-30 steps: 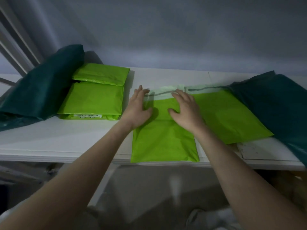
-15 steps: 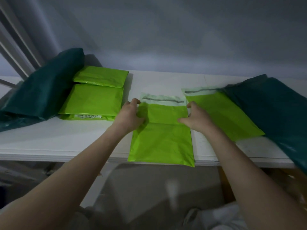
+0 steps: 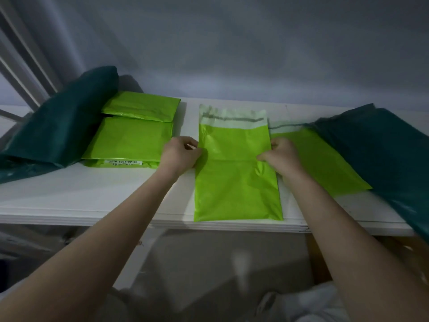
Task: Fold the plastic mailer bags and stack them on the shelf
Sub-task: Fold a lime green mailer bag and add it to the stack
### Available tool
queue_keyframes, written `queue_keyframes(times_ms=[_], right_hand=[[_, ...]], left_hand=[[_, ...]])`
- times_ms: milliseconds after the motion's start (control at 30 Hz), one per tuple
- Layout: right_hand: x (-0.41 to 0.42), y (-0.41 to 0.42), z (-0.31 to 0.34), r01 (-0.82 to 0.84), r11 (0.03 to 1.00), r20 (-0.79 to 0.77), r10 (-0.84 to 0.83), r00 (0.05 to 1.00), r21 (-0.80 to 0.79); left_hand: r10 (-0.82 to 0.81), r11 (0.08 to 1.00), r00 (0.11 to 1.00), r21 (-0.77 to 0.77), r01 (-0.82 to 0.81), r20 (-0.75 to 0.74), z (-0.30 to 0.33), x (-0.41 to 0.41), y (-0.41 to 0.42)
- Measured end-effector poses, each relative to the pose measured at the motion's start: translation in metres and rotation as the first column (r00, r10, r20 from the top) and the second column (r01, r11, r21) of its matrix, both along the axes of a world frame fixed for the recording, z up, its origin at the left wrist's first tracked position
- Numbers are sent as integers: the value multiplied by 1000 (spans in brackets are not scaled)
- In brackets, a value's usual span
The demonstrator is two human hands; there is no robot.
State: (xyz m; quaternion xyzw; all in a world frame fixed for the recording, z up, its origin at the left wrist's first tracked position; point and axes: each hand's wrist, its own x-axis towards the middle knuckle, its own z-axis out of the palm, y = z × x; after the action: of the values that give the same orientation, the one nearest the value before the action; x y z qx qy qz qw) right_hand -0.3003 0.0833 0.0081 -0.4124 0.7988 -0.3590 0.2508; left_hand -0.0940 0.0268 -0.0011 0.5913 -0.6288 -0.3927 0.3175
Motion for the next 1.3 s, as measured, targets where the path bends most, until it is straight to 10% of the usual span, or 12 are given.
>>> queue_keyframes(times_ms=[233, 533, 700, 1000, 1300], right_hand=[[-3, 0, 5, 2, 990, -17, -5, 1000, -144], [-1, -7, 9, 103, 990, 552, -32, 833, -99], [-5, -8, 6, 122, 992, 642, -77, 763, -27], [-6, -3, -2, -125, 991, 419, 98, 903, 39], [-7, 2, -7, -234, 968, 355, 188, 916, 91]], left_hand=[[85, 967, 914, 254, 20, -398, 20, 4, 1], [170, 925, 811, 374, 63, -560, 16, 4, -4], [78, 927, 890, 362, 102, -450, 12, 1, -4], [-160, 966, 977, 181, 184, -139, 1, 2, -4], [-217, 945, 965, 217, 245, -145, -3, 2, -3]])
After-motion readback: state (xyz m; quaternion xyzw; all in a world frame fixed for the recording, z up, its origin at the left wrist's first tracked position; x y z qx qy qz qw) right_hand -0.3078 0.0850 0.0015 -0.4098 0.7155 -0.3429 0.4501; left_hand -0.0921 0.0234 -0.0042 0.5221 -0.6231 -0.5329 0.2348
